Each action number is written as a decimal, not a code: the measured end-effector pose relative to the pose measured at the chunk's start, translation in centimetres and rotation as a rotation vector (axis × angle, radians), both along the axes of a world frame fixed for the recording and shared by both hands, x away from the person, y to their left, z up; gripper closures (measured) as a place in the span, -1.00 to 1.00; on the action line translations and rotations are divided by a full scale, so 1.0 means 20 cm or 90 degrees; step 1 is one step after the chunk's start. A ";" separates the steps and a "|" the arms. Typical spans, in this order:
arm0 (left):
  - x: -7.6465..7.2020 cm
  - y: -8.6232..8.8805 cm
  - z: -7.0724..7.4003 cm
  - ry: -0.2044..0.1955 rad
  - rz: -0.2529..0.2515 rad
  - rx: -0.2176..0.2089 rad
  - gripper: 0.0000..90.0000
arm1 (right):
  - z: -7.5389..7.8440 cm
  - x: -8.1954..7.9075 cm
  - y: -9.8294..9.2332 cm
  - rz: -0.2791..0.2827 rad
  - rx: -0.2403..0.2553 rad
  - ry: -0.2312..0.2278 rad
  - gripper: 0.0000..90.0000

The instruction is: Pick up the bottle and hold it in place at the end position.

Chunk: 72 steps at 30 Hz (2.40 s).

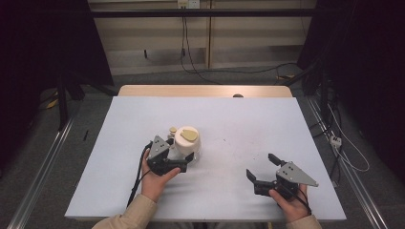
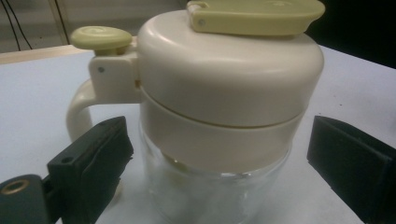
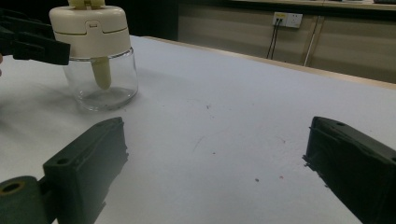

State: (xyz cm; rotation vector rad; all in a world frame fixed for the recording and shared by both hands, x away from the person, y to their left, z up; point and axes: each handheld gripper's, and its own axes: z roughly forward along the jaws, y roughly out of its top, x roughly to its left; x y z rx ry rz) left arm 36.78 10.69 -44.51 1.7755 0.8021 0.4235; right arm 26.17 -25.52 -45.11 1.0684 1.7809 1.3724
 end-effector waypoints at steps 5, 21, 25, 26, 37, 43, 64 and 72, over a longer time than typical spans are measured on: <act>0.01 -0.04 -0.01 -0.004 0.009 0.009 -0.90 | 0.00 0.00 0.00 0.001 0.001 0.000 -0.90; 0.04 -0.09 -0.03 -0.014 0.040 0.006 -0.91 | 0.00 0.00 0.00 0.002 0.003 0.000 -0.90; 0.05 -0.11 -0.03 -0.016 0.048 -0.003 -0.91 | 0.00 0.00 0.00 0.000 0.003 0.000 -0.90; 0.05 -0.11 -0.03 -0.017 0.049 0.001 -0.91 | 0.00 0.00 0.00 0.000 0.003 0.001 -0.90; 0.07 -0.15 -0.05 -0.030 0.061 0.013 -0.92 | 0.00 0.00 0.00 0.001 0.003 0.001 -0.90; 0.08 -0.16 -0.06 -0.031 0.069 0.001 -0.91 | 0.00 0.00 0.00 0.003 0.001 0.002 -0.90; 0.09 -0.17 -0.05 -0.060 0.059 -0.008 -0.88 | 0.00 0.00 -0.01 0.006 0.006 0.002 -0.90; 0.12 -0.19 0.00 -0.053 0.040 -0.033 -0.88 | 0.00 0.00 -0.01 0.006 0.007 0.001 -0.90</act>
